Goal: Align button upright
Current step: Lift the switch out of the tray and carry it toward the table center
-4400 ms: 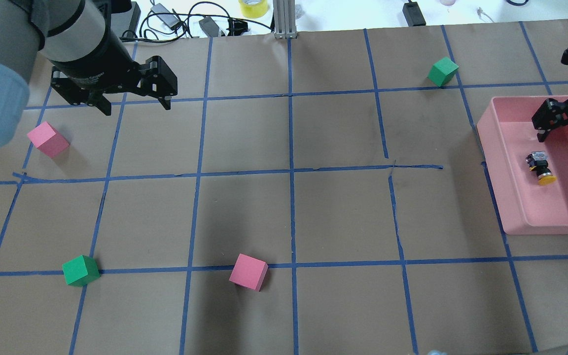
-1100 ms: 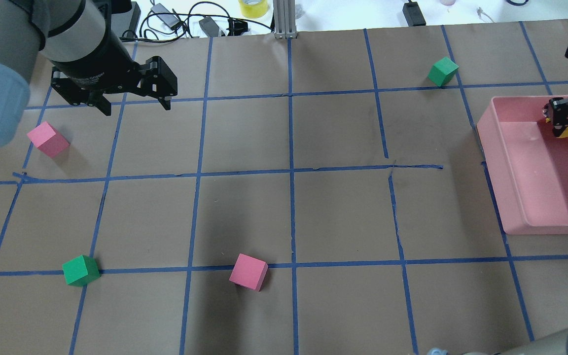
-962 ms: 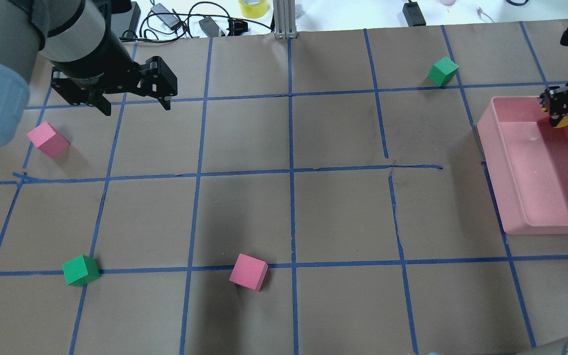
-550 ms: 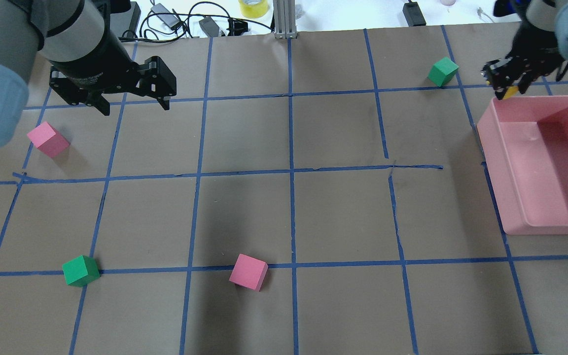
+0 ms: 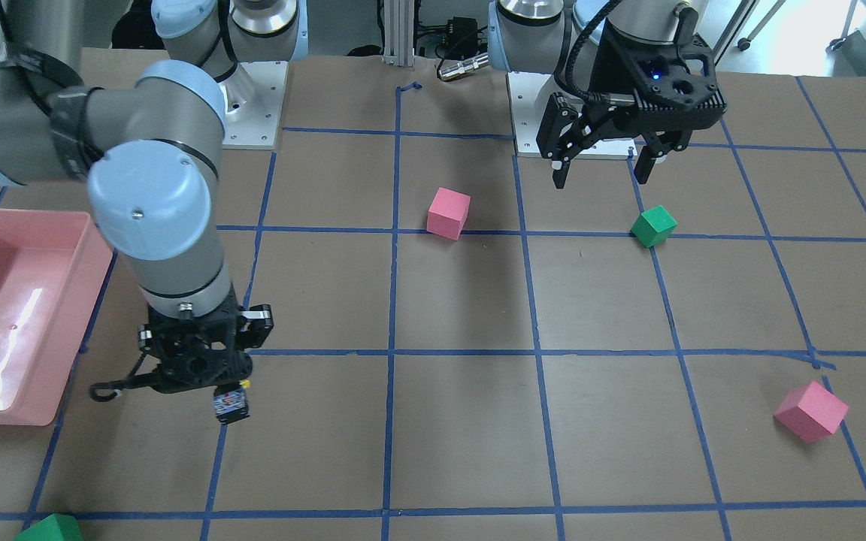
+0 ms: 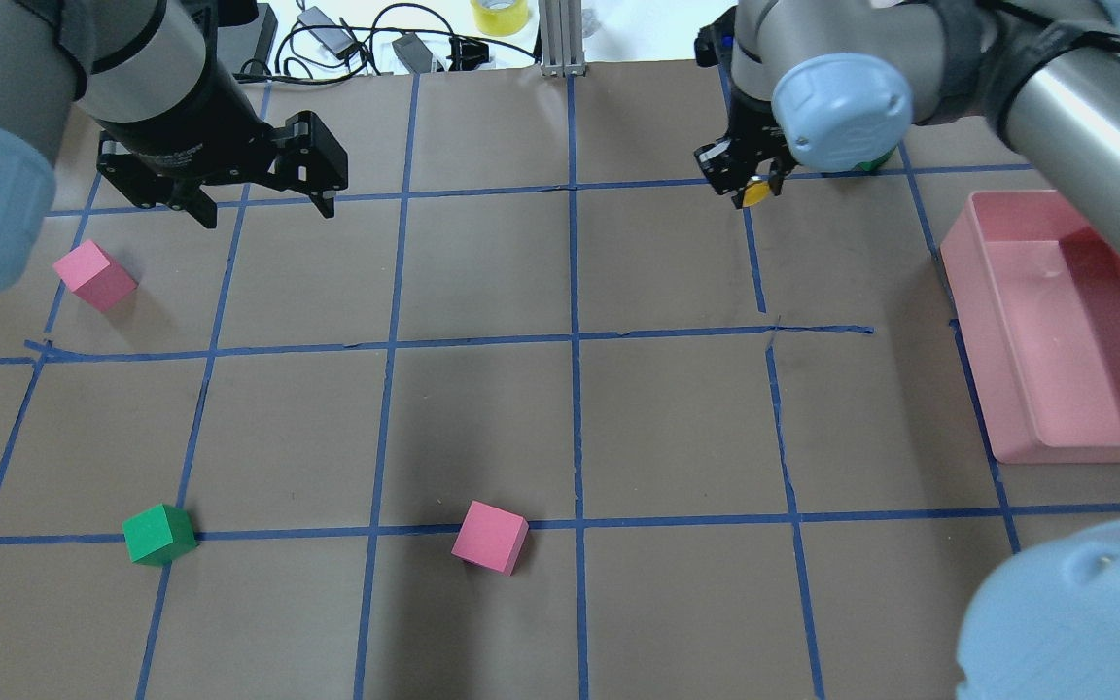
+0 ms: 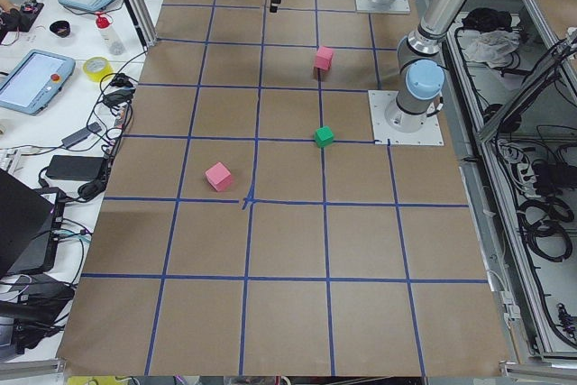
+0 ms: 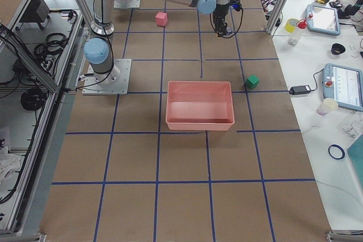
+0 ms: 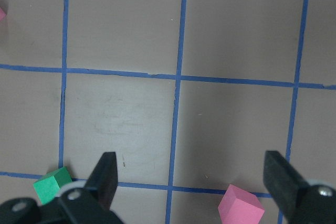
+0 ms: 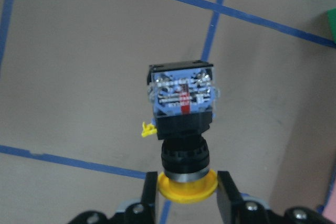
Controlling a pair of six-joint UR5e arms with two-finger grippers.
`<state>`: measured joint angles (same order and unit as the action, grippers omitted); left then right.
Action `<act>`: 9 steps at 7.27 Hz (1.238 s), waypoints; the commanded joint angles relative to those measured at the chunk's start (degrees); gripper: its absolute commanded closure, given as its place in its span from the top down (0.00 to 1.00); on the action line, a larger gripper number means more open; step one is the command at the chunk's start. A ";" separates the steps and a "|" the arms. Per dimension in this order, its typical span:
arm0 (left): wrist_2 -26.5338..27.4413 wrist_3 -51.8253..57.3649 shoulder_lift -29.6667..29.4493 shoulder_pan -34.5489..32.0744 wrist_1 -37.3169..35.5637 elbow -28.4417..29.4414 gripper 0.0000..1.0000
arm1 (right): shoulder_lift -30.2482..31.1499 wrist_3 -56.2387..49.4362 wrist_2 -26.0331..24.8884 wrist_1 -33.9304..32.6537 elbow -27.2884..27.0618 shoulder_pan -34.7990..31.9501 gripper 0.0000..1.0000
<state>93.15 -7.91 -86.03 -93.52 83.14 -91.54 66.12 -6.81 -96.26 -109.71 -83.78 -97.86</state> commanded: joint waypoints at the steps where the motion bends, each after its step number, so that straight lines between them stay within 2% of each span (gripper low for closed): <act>1: 0.01 0.00 -0.01 0.00 0.00 -0.04 1.00 | -5.54 9.23 1.59 -3.48 0.98 -6.01 0.00; 4: -0.07 0.00 -0.10 0.00 -0.09 -0.04 1.00 | -11.51 20.67 6.25 -5.95 4.57 -11.20 0.00; 9: -0.16 0.00 -0.10 0.00 -0.09 -0.13 1.00 | -15.76 22.46 6.43 -8.06 5.64 -13.06 0.00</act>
<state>93.06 -7.91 -86.07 -93.52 83.06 -91.61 50.88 15.48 -89.90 -117.65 -78.22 -110.86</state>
